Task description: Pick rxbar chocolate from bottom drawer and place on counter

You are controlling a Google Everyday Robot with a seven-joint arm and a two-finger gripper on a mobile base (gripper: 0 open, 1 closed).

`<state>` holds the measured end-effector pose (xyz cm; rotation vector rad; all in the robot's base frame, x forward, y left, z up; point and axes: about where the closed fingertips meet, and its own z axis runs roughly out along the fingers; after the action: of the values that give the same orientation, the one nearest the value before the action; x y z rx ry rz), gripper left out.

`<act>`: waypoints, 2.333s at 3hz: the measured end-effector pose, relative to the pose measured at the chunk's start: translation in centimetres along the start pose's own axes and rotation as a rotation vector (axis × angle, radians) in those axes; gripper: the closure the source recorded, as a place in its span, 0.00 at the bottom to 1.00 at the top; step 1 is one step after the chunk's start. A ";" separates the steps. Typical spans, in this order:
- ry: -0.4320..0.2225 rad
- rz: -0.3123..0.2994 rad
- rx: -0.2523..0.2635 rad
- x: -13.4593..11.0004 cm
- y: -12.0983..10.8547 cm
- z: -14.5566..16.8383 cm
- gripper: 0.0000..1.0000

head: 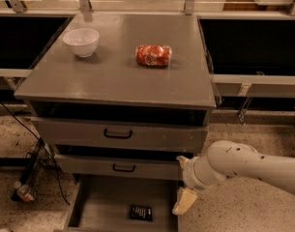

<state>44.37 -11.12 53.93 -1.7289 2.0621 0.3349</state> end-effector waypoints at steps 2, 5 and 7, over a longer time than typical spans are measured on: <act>-0.022 -0.033 -0.046 -0.2 0.4 1.5 0.00; -0.095 -0.057 -0.238 0.6 2.1 8.0 0.00; -0.141 -0.025 -0.280 1.7 3.3 10.5 0.00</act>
Offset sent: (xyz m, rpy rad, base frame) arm -0.0023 0.0115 -0.0167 0.0256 0.0192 0.0791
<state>42.61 -7.31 43.61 -1.8268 1.9645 0.7462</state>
